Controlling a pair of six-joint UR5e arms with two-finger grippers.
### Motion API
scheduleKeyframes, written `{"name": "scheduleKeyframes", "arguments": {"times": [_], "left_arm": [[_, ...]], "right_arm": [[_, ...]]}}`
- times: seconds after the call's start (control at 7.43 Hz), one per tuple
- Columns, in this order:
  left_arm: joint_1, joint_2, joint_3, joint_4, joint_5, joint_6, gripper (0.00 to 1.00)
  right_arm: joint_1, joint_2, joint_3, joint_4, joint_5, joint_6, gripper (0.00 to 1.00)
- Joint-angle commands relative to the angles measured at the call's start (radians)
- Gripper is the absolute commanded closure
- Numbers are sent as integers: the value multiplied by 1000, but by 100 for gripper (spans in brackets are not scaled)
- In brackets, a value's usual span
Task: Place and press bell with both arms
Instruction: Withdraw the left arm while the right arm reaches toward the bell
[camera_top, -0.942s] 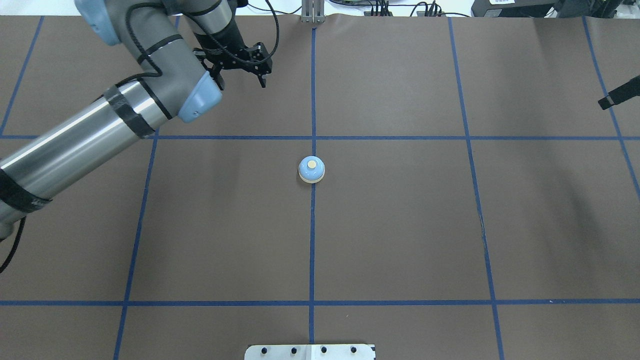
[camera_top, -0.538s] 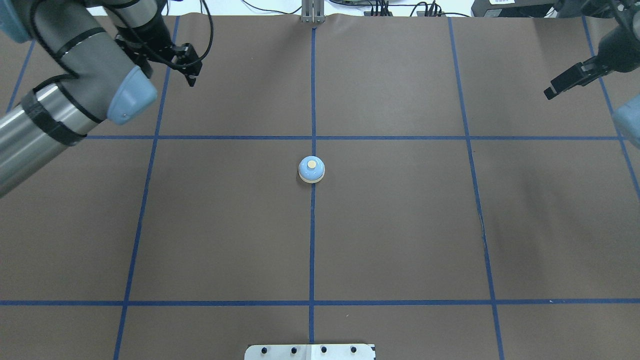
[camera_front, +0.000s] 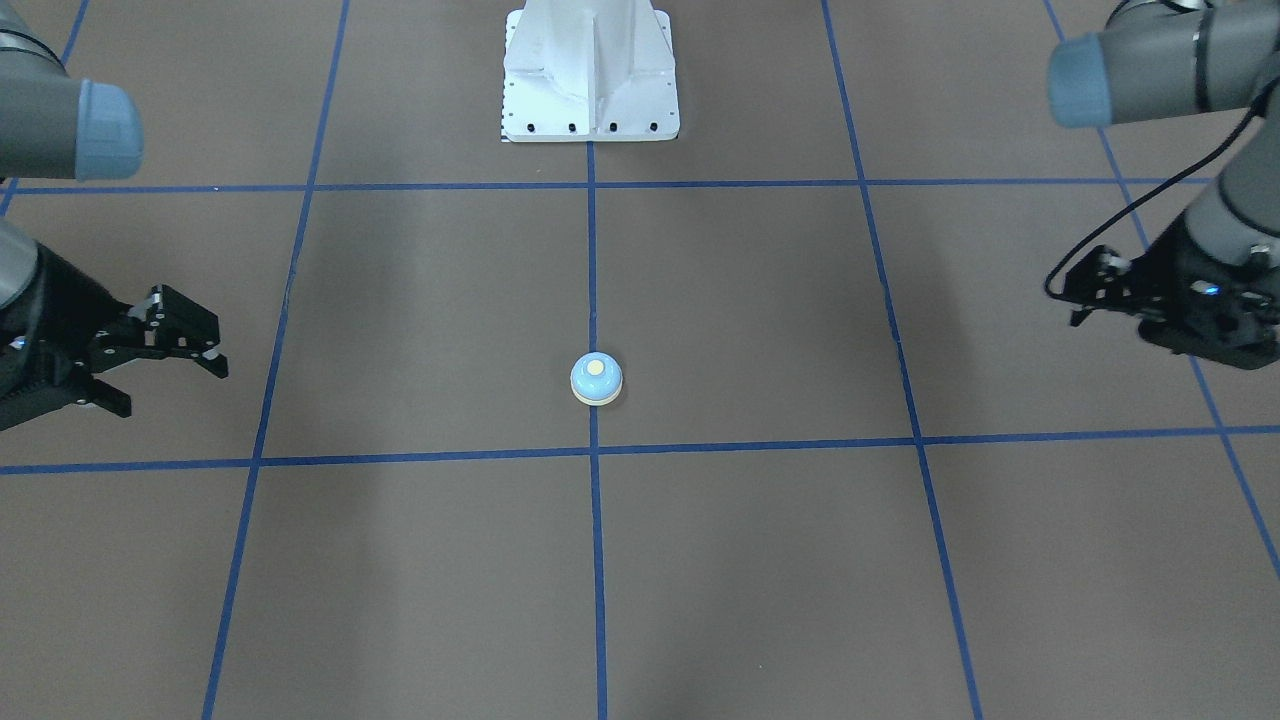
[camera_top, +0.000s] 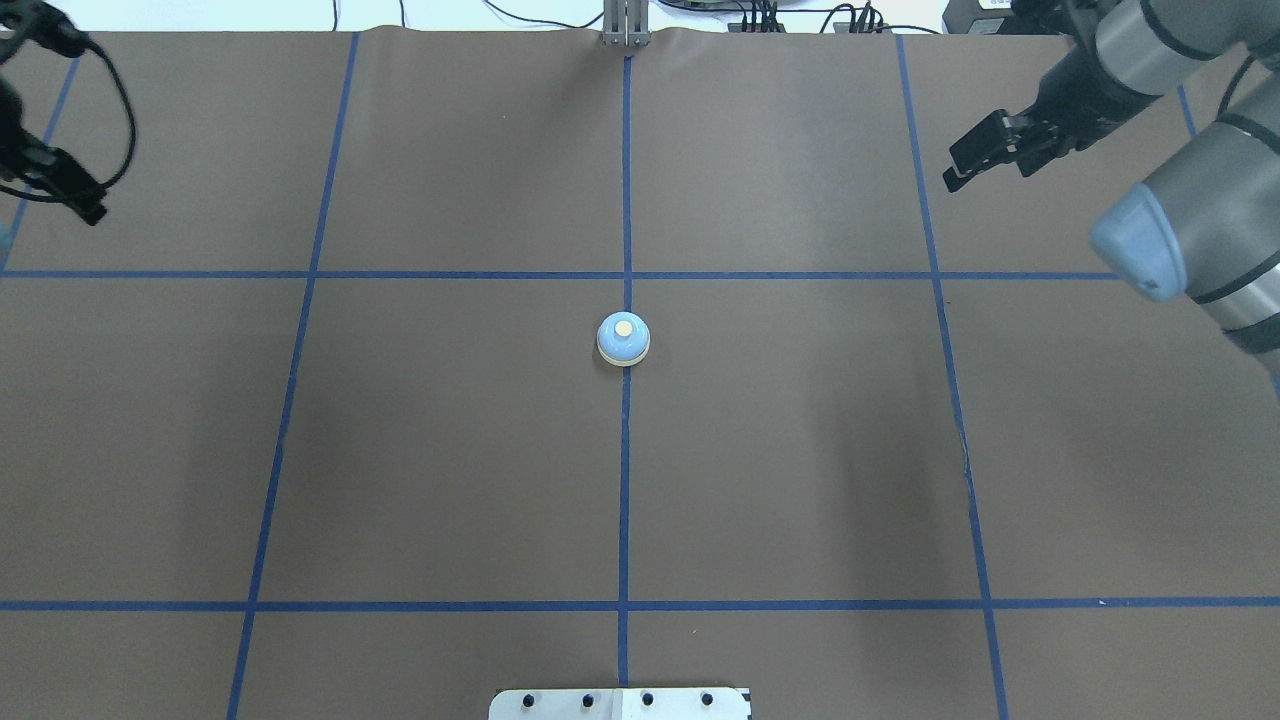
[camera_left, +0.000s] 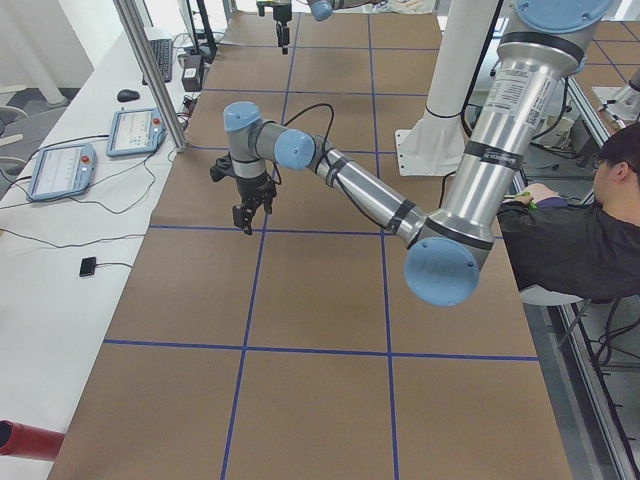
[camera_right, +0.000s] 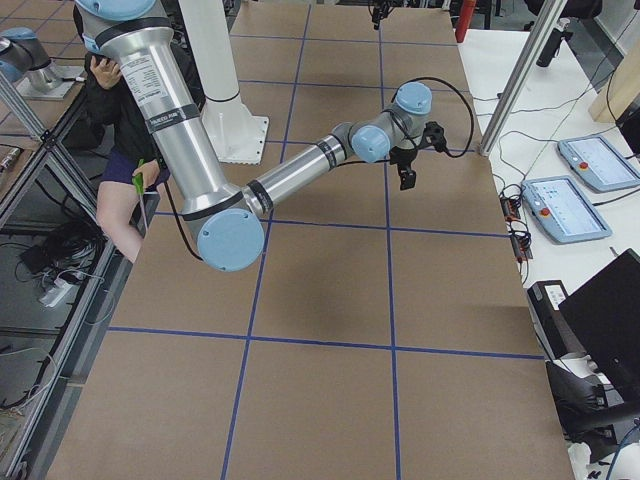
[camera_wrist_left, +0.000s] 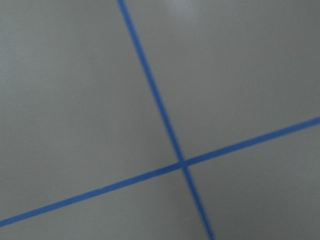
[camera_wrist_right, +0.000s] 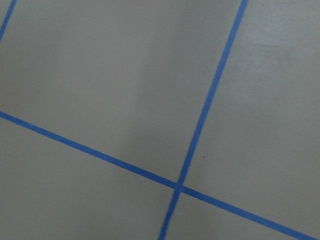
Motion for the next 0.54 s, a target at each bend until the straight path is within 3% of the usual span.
{"name": "scheduleKeyframes", "arguments": {"times": [0.0, 0.27, 0.4], "left_arm": [[-148, 198, -14, -84, -6, 109, 0], [-212, 396, -9, -288, -9, 111, 0], [-243, 453, -6, -310, -78, 105, 0]], "right_arm": [[-110, 119, 2, -33, -59, 183, 0], [-242, 250, -7, -146, -219, 288, 0], [-287, 319, -32, -194, -259, 325, 0]]}}
